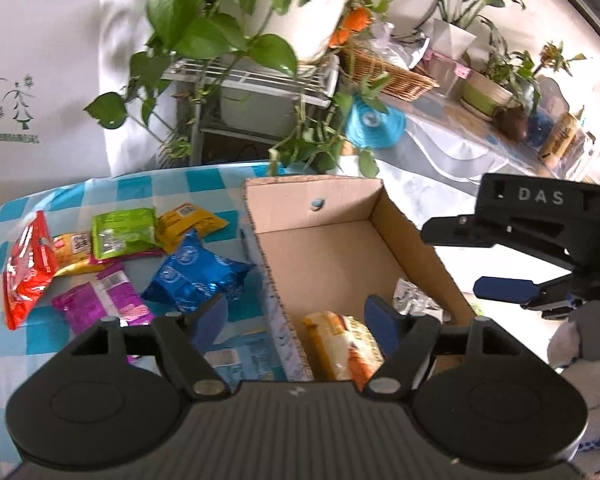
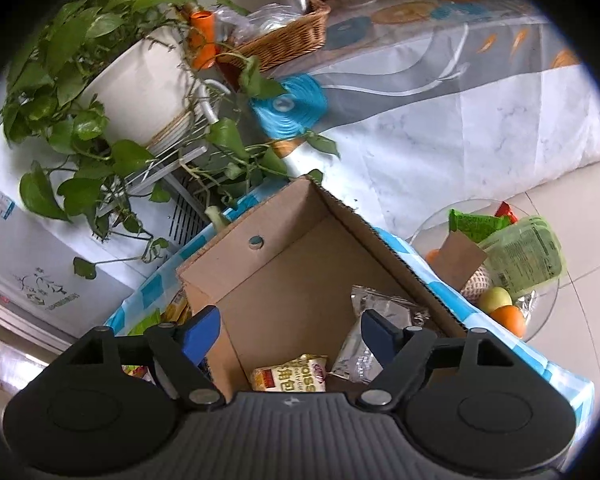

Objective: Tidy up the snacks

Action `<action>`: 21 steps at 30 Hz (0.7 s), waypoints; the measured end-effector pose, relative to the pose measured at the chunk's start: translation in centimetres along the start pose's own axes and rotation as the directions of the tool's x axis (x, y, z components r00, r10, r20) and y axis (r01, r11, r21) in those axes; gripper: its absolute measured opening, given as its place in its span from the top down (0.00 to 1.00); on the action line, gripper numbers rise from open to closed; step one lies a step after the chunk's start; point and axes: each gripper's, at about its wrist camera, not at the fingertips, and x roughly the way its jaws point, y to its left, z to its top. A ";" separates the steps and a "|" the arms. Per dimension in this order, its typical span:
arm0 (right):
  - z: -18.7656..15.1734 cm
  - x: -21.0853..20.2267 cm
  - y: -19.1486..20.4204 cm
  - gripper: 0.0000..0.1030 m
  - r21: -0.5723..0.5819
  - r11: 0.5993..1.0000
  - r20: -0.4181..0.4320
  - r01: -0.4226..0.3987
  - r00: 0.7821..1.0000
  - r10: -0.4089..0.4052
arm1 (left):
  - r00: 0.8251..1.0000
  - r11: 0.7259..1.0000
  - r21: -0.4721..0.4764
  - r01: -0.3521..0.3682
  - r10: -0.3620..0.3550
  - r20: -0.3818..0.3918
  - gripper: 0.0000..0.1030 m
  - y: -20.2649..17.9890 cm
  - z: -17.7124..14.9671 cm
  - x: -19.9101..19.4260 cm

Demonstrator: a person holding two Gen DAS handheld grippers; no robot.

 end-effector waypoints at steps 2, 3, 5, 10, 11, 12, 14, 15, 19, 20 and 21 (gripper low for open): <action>0.0 0.1 0.5 0.19 -0.015 1.000 0.000 -0.002 1.000 0.002 | 1.000 1.000 -0.004 -0.017 0.017 0.009 0.27 0.8 0.3 -0.3; -0.1 0.3 0.8 0.19 -0.024 1.000 0.000 -0.001 1.000 0.001 | 1.000 1.000 -0.008 -0.024 0.024 0.014 0.27 1.1 0.4 -0.4; -0.2 0.5 1.4 0.19 -0.042 0.999 -0.002 -0.007 1.000 0.007 | 0.999 0.999 -0.015 -0.030 0.031 0.021 0.27 1.9 0.7 -0.8; -0.8 1.1 3.3 0.19 -0.100 0.994 -0.018 -0.032 0.999 0.030 | 0.998 0.998 -0.032 -0.053 0.054 0.038 0.24 4.5 1.3 -1.6; -0.9 1.2 3.7 0.19 -0.111 0.993 -0.021 -0.039 0.999 0.037 | 0.997 0.998 -0.035 -0.060 0.061 0.039 0.23 5.0 1.3 -1.7; -1.0 1.3 4.1 0.18 -0.123 0.991 -0.024 -0.048 0.999 0.045 | 0.997 0.997 -0.037 -0.066 0.067 0.040 0.23 5.6 1.4 -1.8; -1.3 1.6 4.9 0.18 -0.151 0.987 -0.032 -0.061 0.998 0.057 | 0.995 0.996 -0.041 -0.083 0.085 0.042 0.23 6.8 1.5 -2.0; -1.4 1.8 5.3 0.18 -0.163 0.985 -0.035 -0.063 0.998 0.059 | 0.995 0.995 -0.045 -0.092 0.094 0.041 0.23 7.5 1.5 -2.1; -1.9 2.3 6.7 0.17 -0.204 0.975 -0.047 -0.085 0.996 0.077 | 0.992 0.990 -0.088 -0.114 0.118 0.037 0.23 10.8 2.0 -2.6; -2.0 2.4 7.1 0.17 -0.213 0.973 -0.053 -0.093 0.995 0.084 | 0.991 0.988 -0.096 -0.124 0.128 0.038 0.23 11.7 2.2 -2.7; -2.1 2.5 7.3 0.17 -0.223 0.970 -0.057 -0.100 0.994 0.089 | 0.989 0.985 -0.102 -0.138 0.143 0.039 0.23 12.6 2.4 -2.9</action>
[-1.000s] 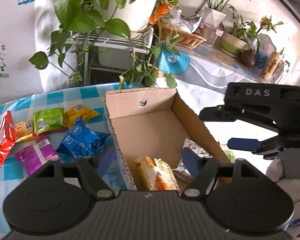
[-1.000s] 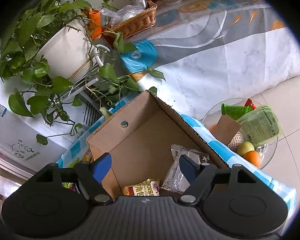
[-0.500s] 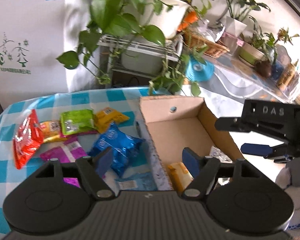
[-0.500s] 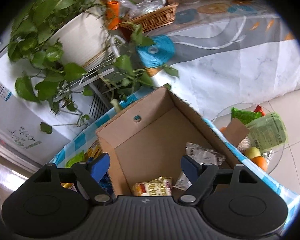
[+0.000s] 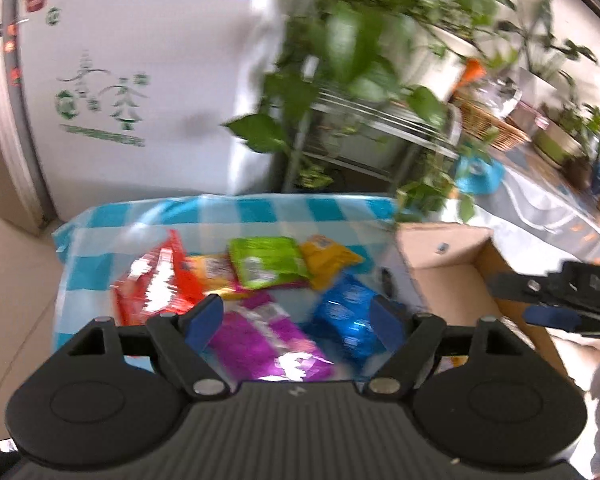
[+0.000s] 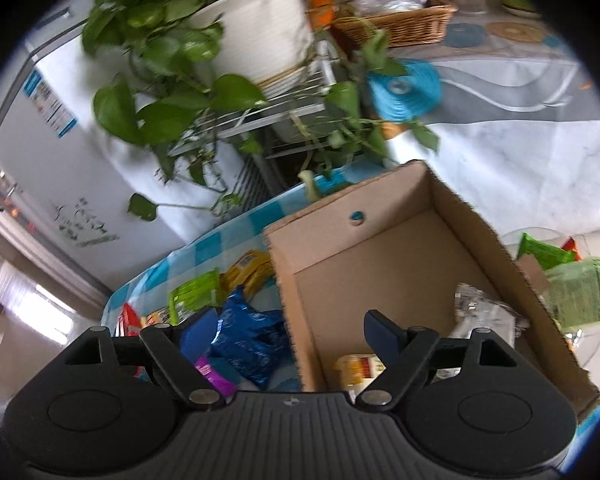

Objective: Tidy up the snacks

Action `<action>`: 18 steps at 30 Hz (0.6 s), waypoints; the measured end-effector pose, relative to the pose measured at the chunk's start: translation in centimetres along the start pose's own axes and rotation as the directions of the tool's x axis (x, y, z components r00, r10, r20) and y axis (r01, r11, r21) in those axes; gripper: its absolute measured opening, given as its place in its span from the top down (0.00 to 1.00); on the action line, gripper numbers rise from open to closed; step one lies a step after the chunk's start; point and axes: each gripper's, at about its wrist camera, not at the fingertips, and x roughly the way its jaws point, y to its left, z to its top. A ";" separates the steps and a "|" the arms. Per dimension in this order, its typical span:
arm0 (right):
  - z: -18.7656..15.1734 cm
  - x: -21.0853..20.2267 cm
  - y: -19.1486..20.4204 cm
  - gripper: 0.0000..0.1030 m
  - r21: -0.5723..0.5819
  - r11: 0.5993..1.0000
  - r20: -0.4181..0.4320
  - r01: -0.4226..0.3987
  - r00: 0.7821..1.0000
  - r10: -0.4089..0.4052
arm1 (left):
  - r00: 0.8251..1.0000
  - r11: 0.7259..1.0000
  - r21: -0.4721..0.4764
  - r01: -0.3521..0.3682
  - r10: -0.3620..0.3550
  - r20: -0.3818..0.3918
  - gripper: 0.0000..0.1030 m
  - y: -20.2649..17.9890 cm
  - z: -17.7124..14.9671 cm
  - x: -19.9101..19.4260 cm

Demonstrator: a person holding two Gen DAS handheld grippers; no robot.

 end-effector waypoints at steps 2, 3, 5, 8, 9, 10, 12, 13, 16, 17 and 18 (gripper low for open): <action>-0.1 0.3 0.7 0.17 -0.025 1.000 -0.004 -0.009 1.000 0.009 | 1.000 1.000 -0.010 -0.028 0.028 0.010 0.23 1.7 0.5 -0.1; -0.1 0.4 1.0 0.17 -0.034 0.999 -0.006 -0.013 1.000 0.013 | 0.999 0.999 -0.020 -0.041 0.042 0.014 0.23 2.6 0.9 -0.1; -0.2 0.7 1.6 0.17 -0.046 0.999 -0.012 -0.026 1.000 0.026 | 0.998 0.997 -0.041 -0.062 0.062 0.017 0.23 4.3 1.4 -0.1; -0.3 1.3 2.7 0.17 -0.066 0.997 -0.022 -0.043 0.999 0.042 | 0.995 0.994 -0.057 -0.092 0.093 0.019 0.23 6.3 1.9 -0.1; -0.4 1.5 3.0 0.17 -0.077 0.996 -0.026 -0.049 0.999 0.047 | 0.994 0.993 -0.062 -0.103 0.104 0.018 0.23 6.9 2.0 0.0; -0.5 1.7 3.4 0.17 -0.089 0.995 -0.030 -0.054 0.998 0.052 | 0.994 0.992 -0.067 -0.111 0.112 0.016 0.23 7.5 2.0 0.0; -0.7 2.0 4.1 0.17 -0.114 0.991 -0.038 -0.070 0.997 0.067 | 0.993 0.990 -0.079 -0.119 0.120 0.006 0.22 8.5 2.1 0.3; -0.9 2.2 4.5 0.17 -0.125 0.989 -0.045 -0.079 0.996 0.074 | 0.992 0.989 -0.085 -0.124 0.124 0.000 0.22 9.0 2.2 0.5; -1.4 2.8 5.7 0.17 -0.164 0.981 -0.065 -0.103 0.993 0.093 | 0.991 0.986 -0.095 -0.134 0.134 -0.012 0.22 10.0 2.3 1.0; -1.6 3.0 6.1 0.17 -0.179 0.978 -0.070 -0.111 0.993 0.100 | 0.991 0.986 -0.099 -0.135 0.134 -0.018 0.22 10.3 2.4 1.3; -1.8 3.2 6.6 0.17 -0.196 0.973 -0.077 -0.121 0.991 0.108 | 0.991 0.986 -0.101 -0.136 0.134 -0.025 0.22 10.6 2.4 1.7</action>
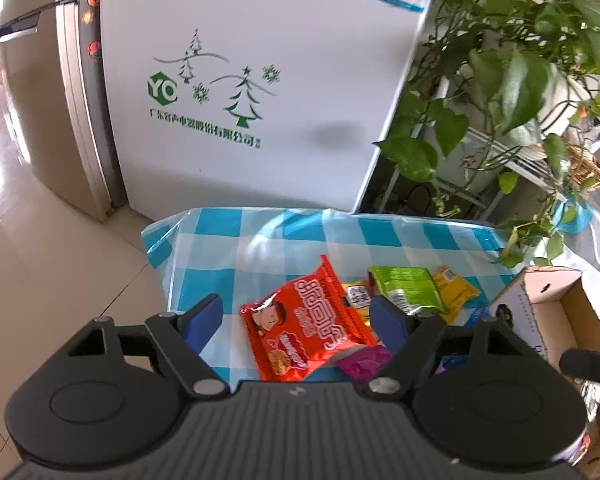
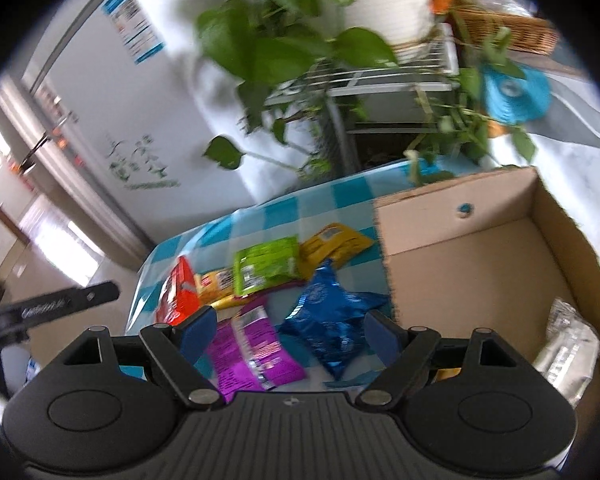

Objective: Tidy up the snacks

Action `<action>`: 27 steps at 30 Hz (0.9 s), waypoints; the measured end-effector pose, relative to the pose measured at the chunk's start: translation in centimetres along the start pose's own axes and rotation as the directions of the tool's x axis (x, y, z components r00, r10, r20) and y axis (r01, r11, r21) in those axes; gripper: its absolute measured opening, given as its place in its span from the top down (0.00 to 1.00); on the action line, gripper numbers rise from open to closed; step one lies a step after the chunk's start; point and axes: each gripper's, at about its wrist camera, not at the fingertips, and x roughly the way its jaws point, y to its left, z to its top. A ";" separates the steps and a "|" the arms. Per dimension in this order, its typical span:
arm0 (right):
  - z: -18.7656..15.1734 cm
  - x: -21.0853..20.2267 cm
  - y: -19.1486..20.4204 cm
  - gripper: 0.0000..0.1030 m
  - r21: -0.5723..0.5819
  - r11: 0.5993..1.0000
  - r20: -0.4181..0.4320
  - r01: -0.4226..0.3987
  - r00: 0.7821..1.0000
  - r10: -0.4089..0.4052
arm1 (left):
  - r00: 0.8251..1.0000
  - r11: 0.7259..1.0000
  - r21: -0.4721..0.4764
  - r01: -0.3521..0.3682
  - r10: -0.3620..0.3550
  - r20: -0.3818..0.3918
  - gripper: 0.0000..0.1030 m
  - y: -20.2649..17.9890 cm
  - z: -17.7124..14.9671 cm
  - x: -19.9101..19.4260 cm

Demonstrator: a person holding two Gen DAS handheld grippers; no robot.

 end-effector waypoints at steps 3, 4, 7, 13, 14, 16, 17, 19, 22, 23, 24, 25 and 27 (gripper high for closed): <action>-0.3 0.7 1.2 0.17 -0.039 0.999 -0.020 -0.034 0.999 0.033 | 0.999 0.999 0.019 0.026 -0.026 -0.029 0.22 0.5 0.1 1.3; -0.4 1.0 1.5 0.17 -0.048 0.998 -0.028 -0.044 0.999 0.043 | 0.999 0.999 0.024 0.041 -0.040 -0.036 0.22 0.7 0.2 1.8; -0.6 1.7 2.5 0.17 -0.084 0.994 -0.050 -0.065 0.997 0.061 | 0.993 0.994 0.067 0.085 -0.079 -0.082 0.22 0.8 0.3 3.5; -1.3 3.3 3.5 0.16 -0.116 0.990 -0.109 -0.084 0.991 0.071 | 0.988 0.924 0.359 0.131 -0.093 -0.121 0.22 -0.5 -0.7 5.0; -1.5 3.5 3.7 0.16 -0.125 0.989 -0.116 -0.082 0.991 0.067 | 0.987 0.914 0.381 0.136 -0.093 -0.128 0.22 -0.5 -0.8 5.1; -1.7 3.9 4.0 0.16 -0.143 0.986 -0.132 -0.083 0.989 0.064 | 0.983 0.901 0.404 0.160 -0.106 -0.152 0.22 -0.1 -1.1 5.5; -1.8 4.2 4.2 0.16 -0.151 0.985 -0.139 -0.085 0.988 0.064 | 0.982 0.891 0.424 0.162 -0.103 -0.157 0.22 0.0 -1.2 5.8; -2.1 4.5 4.5 0.16 -0.170 0.982 -0.148 -0.086 0.987 0.060 | 0.985 0.872 0.466 0.149 -0.088 -0.150 0.22 0.2 -1.4 6.2; -2.2 5.3 4.9 0.16 -0.199 0.977 -0.162 -0.081 0.986 0.049 | 0.983 0.847 0.507 0.159 -0.089 -0.161 0.22 0.4 -1.5 7.1; -2.3 5.6 4.9 0.16 -0.205 0.975 -0.169 -0.082 0.984 0.048 | 0.983 0.840 0.517 0.163 -0.091 -0.161 0.22 0.4 -1.5 7.4; -2.3 5.9 5.1 0.16 -0.211 0.974 -0.176 -0.082 0.983 0.045 | 0.982 0.834 0.525 0.171 -0.100 -0.161 0.22 0.5 -1.5 7.5; -2.4 6.2 5.1 0.16 -0.216 0.973 -0.181 -0.080 0.983 0.041 | 0.981 0.826 0.533 0.181 -0.112 -0.159 0.22 0.5 -1.5 7.6; -2.5 6.7 5.3 0.16 -0.229 0.970 -0.191 -0.079 0.981 0.035 | 0.977 0.809 0.551 0.202 -0.131 -0.167 0.22 0.5 -1.5 7.8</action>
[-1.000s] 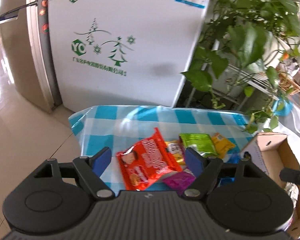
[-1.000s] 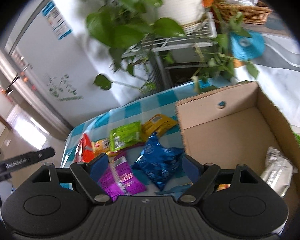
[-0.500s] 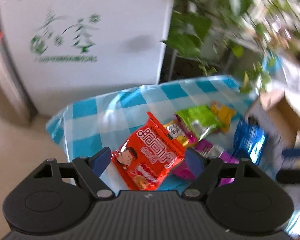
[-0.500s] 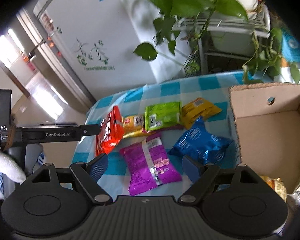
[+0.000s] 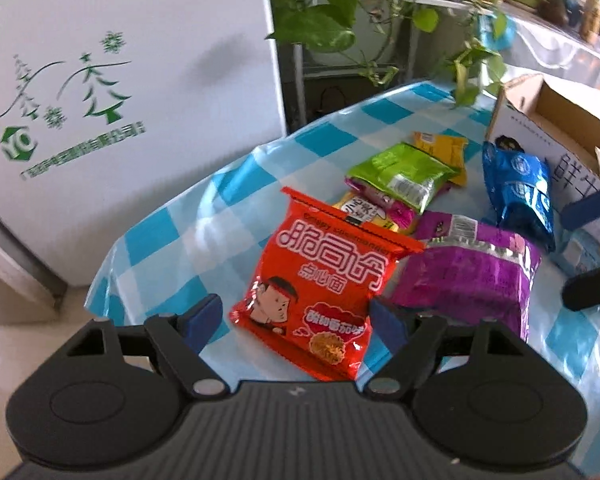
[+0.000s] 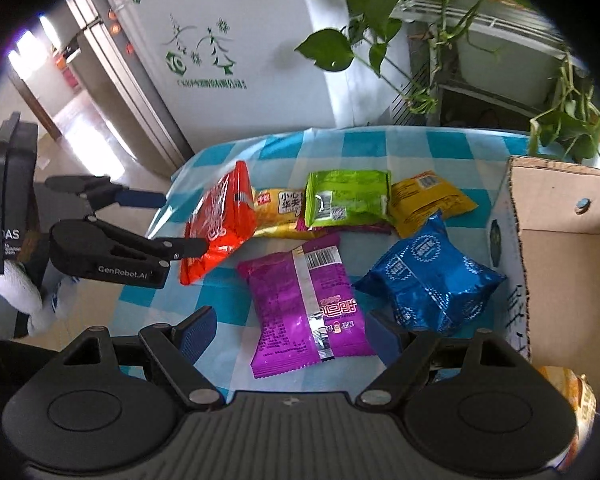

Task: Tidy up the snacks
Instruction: 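Close left tool on red bag while right tool grasps purple bag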

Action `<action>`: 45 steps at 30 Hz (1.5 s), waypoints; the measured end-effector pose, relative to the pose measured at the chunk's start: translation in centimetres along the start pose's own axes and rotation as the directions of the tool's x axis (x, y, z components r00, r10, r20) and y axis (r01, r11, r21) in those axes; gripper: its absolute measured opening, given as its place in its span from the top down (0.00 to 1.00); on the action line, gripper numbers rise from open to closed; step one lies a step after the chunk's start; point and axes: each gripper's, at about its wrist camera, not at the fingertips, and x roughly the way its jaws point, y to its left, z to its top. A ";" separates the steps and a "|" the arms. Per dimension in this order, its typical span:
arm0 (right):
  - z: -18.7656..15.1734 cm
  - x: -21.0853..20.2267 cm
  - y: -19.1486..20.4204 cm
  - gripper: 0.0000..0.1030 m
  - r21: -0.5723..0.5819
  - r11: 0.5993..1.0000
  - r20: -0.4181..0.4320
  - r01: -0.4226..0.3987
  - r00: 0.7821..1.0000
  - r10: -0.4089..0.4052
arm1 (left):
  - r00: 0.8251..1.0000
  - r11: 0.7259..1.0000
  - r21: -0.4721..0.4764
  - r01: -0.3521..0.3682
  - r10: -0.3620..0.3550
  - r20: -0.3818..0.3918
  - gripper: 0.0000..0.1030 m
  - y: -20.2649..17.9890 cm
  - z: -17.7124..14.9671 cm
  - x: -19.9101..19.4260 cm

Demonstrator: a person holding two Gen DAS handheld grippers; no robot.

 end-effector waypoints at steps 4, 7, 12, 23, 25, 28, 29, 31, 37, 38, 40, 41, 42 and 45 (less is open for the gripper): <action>0.2 1.1 0.2 0.16 -0.021 1.000 -0.020 0.004 1.000 -0.004 | 1.000 0.999 0.046 0.023 -0.022 -0.013 0.22 0.0 0.0 1.1; 0.3 2.1 0.3 0.16 -0.031 0.999 -0.038 0.013 0.999 -0.014 | 0.999 0.997 0.070 0.031 -0.030 -0.017 0.22 0.0 0.0 1.7; 0.6 3.7 0.1 0.16 -0.041 0.999 -0.062 0.036 0.997 -0.038 | 0.998 0.996 0.072 0.061 -0.061 -0.003 0.22 0.1 0.2 2.3; 0.9 6.2 0.6 0.16 -0.082 0.994 -0.089 0.067 0.993 -0.074 | 0.997 0.996 0.052 0.071 -0.071 0.010 0.20 0.3 0.8 3.8; 0.9 6.5 0.6 0.16 -0.079 0.994 -0.096 0.073 0.992 -0.081 | 0.998 0.996 0.054 0.066 -0.066 0.011 0.20 0.3 0.8 4.0; 0.8 6.9 0.7 0.17 -0.077 0.993 -0.115 0.087 0.989 -0.096 | 0.998 0.996 0.068 0.065 -0.066 0.008 0.20 0.0 0.8 4.3; 0.8 7.0 0.7 0.17 -0.078 0.993 -0.117 0.087 0.988 -0.096 | 0.998 0.995 0.069 0.067 -0.067 0.007 0.20 0.0 0.8 4.4; 0.7 7.1 0.7 0.18 -0.077 0.993 -0.119 0.089 0.988 -0.097 | 0.998 0.995 0.068 0.067 -0.068 0.005 0.20 -0.1 0.8 4.5; 0.5 7.3 1.0 0.26 -0.090 0.989 -0.118 0.115 0.985 -0.125 | 0.996 0.993 0.069 0.091 -0.092 0.015 0.27 -0.4 0.9 4.3; 0.5 7.2 1.0 0.27 -0.089 0.989 -0.118 0.114 0.985 -0.124 | 0.996 0.993 0.077 0.091 -0.093 0.017 0.28 -0.6 0.9 4.1; 0.5 7.1 1.0 0.33 -0.079 0.991 -0.116 0.105 0.987 -0.114 | 0.997 0.993 0.089 0.075 -0.077 0.016 0.31 -0.9 0.9 3.9; 0.5 7.0 0.9 0.34 -0.075 0.992 -0.116 0.102 0.987 -0.110 | 0.997 0.994 0.083 0.073 -0.075 0.018 0.31 -1.1 1.0 3.8; 0.5 6.9 0.9 0.34 -0.072 0.992 -0.116 0.100 0.987 -0.108 | 0.997 0.994 0.069 0.079 -0.081 0.018 0.32 -1.1 1.0 3.6; 0.6 6.9 0.8 0.34 -0.058 0.993 -0.119 0.099 0.987 -0.106 | 0.994 0.994 0.023 0.103 -0.103 0.031 0.35 -1.0 1.1 3.0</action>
